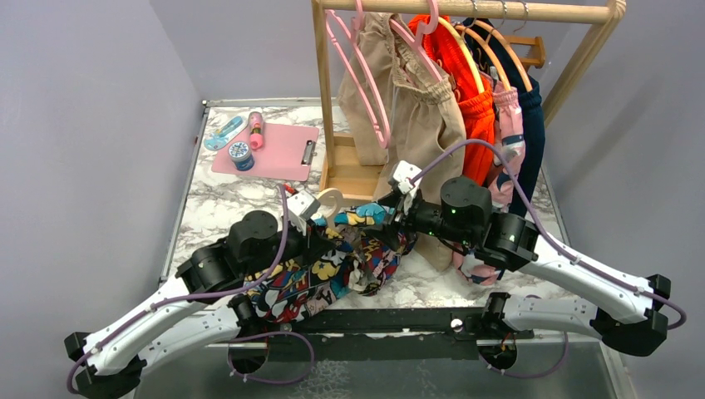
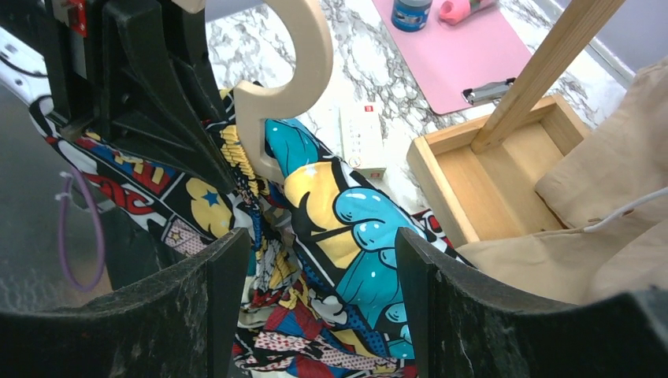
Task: Place the shorts on the hanger
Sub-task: Hang the shorts on the hanger.
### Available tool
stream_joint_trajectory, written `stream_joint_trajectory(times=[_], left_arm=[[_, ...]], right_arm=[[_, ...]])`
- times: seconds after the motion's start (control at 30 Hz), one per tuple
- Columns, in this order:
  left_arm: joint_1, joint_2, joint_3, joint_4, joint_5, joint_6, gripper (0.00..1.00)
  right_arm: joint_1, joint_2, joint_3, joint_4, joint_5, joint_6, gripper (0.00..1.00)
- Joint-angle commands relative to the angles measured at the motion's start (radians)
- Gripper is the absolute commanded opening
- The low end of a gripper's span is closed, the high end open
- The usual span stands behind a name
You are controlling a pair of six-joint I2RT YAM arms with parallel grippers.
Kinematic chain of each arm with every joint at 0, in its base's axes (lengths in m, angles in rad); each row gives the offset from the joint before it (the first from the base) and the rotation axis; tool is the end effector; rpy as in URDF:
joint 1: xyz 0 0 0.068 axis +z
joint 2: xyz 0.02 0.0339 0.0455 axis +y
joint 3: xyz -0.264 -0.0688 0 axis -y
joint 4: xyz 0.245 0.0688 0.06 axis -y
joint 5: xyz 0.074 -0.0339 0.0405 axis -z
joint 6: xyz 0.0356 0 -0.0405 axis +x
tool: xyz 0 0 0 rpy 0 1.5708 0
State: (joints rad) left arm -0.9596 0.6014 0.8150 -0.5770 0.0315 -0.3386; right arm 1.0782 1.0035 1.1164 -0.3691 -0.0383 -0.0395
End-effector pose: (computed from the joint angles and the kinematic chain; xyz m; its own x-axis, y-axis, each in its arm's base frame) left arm 0.0745 -0.1083 0.3345 -0.4699 0.0921 -0.8779 0.7203 0.6150 -0.3210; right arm 0.1032 0.1952 0.3956 -0.0843 -0.2405 -0.9670 -0.9020 0.4308 -0.0285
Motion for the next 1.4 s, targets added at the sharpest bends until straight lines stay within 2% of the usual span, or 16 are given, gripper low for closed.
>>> stream_joint_trajectory(times=[0.0,0.17,0.33,0.47,0.53,0.7,0.87,0.97,1.1,1.17,1.23,1.37], left_arm=[[0.002,0.007,0.043,0.067,0.039,-0.027,0.00],[0.002,0.017,0.051,0.070,0.048,-0.041,0.00],[0.002,0.029,0.058,0.070,0.065,-0.056,0.00],[0.002,0.031,0.050,0.071,0.079,-0.061,0.00],[0.002,0.031,0.046,0.069,0.085,-0.063,0.00],[0.003,0.024,0.047,0.073,0.090,-0.068,0.00],[0.003,0.016,0.042,0.076,0.088,-0.065,0.00],[0.002,0.010,0.038,0.076,0.094,-0.064,0.00],[0.002,-0.009,0.024,0.074,0.091,-0.056,0.00],[0.002,-0.028,0.009,0.073,0.091,-0.048,0.00],[0.002,-0.052,-0.008,0.072,0.090,-0.037,0.00],[0.002,-0.096,-0.035,0.075,0.093,0.002,0.00]], right_arm=[[0.012,0.008,-0.030,0.068,0.011,-0.060,0.69],[0.013,0.016,-0.046,0.082,-0.039,-0.070,0.67],[0.013,0.035,-0.050,0.092,-0.025,-0.068,0.64],[0.013,0.057,-0.048,0.101,0.018,-0.063,0.55],[0.014,0.065,-0.043,0.099,0.000,-0.063,0.56],[0.014,0.079,-0.045,0.093,-0.068,-0.064,0.65],[0.014,0.115,-0.043,0.080,-0.020,-0.052,0.62],[0.013,0.125,-0.034,0.073,0.008,-0.046,0.51],[0.013,0.120,0.000,0.055,0.062,-0.004,0.26],[0.014,0.101,0.018,0.055,0.044,0.010,0.17],[0.014,0.088,0.046,0.042,0.021,0.030,0.03],[0.014,0.112,0.144,-0.062,-0.004,0.084,0.01]])
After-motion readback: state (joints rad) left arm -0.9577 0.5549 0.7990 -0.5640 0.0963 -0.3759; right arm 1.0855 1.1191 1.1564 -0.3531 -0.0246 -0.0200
